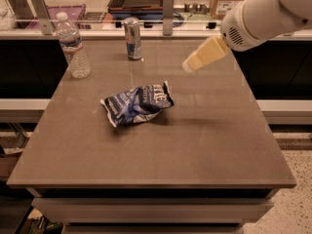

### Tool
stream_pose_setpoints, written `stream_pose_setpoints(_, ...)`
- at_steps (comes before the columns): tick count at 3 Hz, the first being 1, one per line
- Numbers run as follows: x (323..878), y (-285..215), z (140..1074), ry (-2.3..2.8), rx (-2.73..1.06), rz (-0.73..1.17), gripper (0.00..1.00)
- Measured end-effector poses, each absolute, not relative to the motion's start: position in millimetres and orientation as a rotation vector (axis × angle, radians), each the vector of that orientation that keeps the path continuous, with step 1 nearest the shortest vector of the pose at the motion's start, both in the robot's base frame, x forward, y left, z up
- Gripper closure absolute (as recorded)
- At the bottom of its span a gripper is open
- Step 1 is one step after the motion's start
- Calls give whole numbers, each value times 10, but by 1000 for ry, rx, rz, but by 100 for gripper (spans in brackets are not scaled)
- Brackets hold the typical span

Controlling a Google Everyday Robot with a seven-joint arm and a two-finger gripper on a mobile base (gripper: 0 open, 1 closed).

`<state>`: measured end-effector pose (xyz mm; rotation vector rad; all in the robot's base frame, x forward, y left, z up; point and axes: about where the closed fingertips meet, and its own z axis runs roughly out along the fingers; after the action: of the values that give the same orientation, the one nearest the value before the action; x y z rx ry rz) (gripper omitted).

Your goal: Pick redbull can

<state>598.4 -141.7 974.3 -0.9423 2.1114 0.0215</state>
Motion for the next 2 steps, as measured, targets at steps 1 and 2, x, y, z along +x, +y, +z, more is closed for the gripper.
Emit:
stream_pose_setpoints(1, 6175, -1226, 9738, 2115, -809, 26, 0)
stream_pose_setpoints(2, 6350, -1074, 9784, 2096, -744, 49, 0)
